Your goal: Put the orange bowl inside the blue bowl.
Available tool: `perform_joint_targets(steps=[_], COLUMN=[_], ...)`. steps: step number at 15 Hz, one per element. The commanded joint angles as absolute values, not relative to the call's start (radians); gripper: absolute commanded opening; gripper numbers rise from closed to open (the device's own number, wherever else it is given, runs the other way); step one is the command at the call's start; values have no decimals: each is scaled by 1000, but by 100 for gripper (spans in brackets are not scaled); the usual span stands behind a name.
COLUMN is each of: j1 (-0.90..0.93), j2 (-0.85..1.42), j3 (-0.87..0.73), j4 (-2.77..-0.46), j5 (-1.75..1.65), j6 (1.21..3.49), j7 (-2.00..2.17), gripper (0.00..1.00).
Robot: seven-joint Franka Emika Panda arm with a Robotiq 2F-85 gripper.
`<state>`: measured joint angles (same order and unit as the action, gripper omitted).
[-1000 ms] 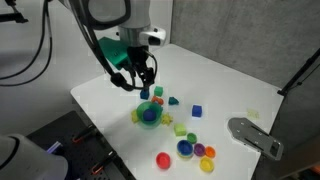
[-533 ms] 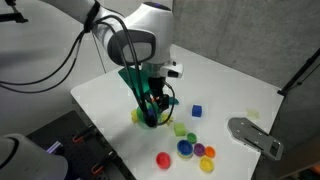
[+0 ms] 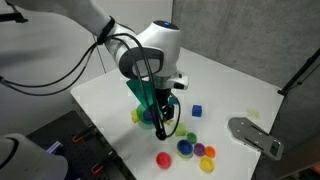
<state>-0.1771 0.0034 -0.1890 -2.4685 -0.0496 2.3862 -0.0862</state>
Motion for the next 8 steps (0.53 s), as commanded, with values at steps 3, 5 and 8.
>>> perform_joint_targets(steps=[3, 5, 8], j1=[-200, -209, -225], j2=[104, 157, 240], j3=[-205, -213, -227], j4=[-2443, -2439, -2435], j5=[-44, -53, -66], j6=[2407, 2442, 2516], j7=[-101, -98, -96], gripper=[100, 100, 100])
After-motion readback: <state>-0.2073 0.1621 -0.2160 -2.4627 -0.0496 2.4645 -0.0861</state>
